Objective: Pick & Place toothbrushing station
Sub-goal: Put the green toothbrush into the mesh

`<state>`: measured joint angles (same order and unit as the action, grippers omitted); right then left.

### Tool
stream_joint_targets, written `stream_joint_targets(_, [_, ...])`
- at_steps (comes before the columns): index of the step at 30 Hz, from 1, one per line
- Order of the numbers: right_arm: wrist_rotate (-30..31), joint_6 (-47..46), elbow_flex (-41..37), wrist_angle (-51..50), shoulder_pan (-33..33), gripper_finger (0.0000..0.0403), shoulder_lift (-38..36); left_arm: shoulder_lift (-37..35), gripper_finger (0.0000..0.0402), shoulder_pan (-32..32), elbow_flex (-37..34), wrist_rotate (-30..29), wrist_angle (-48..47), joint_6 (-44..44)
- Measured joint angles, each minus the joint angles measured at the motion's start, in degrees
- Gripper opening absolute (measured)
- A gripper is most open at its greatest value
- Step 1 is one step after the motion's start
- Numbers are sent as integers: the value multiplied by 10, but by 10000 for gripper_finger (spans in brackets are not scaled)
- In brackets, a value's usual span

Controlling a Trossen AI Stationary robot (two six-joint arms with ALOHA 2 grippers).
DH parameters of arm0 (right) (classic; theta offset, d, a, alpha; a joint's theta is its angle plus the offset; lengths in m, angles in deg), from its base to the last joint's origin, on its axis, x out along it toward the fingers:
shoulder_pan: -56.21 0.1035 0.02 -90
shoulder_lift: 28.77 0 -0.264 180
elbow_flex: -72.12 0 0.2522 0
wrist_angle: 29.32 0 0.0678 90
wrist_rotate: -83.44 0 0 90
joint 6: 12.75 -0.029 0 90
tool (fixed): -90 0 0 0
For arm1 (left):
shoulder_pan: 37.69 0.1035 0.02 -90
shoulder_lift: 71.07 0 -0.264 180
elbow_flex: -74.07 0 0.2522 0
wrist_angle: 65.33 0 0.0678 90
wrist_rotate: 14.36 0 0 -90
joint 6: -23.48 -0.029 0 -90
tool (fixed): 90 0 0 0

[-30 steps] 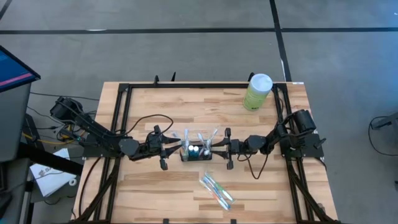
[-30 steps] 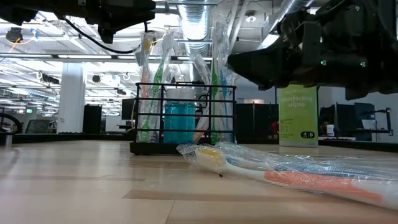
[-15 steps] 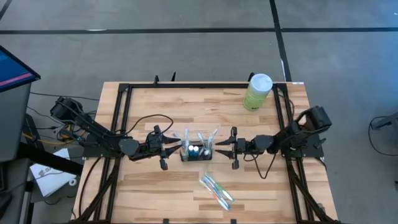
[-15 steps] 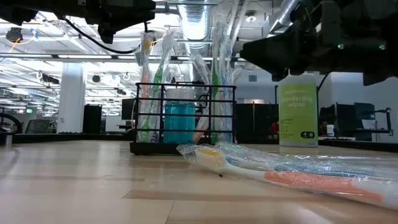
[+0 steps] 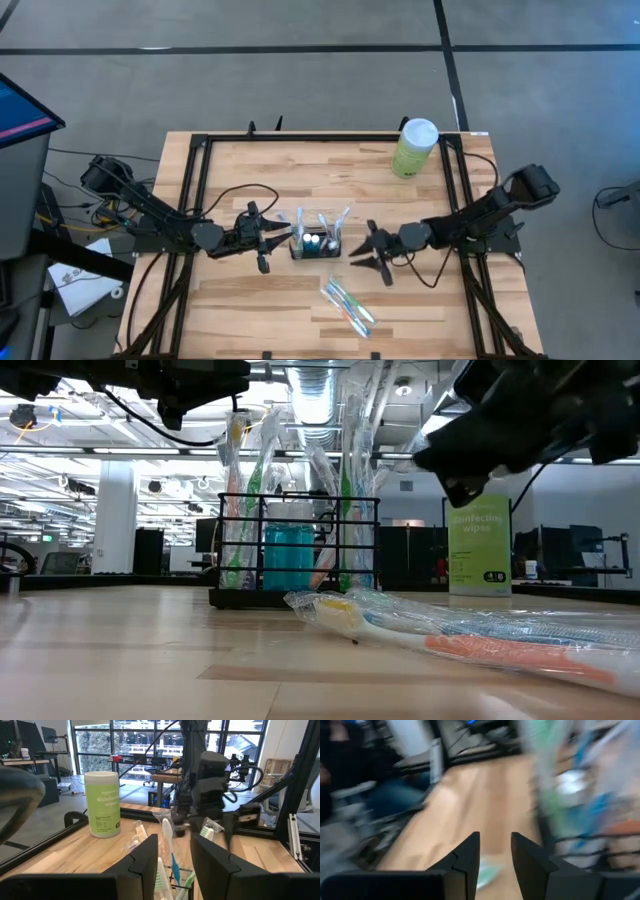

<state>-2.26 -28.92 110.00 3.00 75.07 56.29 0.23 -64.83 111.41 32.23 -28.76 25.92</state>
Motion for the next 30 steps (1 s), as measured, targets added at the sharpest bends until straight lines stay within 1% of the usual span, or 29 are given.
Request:
stream_joint_targets(2, [-38, -33, 9, -29, 7, 102, -9, 0, 108, 0, 0, 0, 0, 0])
stream_joint_targets(6, [-82, -96, 31, -87, 18, 102, -6, 0, 108, 0, 0, 0, 0, 0])
stream_joint_targets(9, [-86, -136, 50, -121, 27, 102, 7, 0, 108, 0, 0, 0, 0, 0])
stream_joint_targets(11, [-86, -142, 57, -135, 34, 102, 19, 0, 108, 0, 0, 0, 0, 0])
stream_joint_targets(15, [-85, -180, 70, -137, 37, 102, 51, 0, 108, 0, 0, 0, 0, 0])
stream_joint_targets(20, [-86, -217, 86, -138, 39, 102, 115, 0, 108, 0, 0, 0, 1, 0])
stream_joint_targets(25, [-108, -225, 121, -137, 40, 102, 179, 0, 108, 0, 0, 0, 0, 0])
stream_joint_targets(28, [-130, -224, 144, -134, 39, 102, 202, 0, 108, 0, 0, 0, 0, 0])
stream_joint_targets(30, [-134, -224, 155, -134, 39, 102, 215, 0, 108, 0, 0, 0, 1, 0])
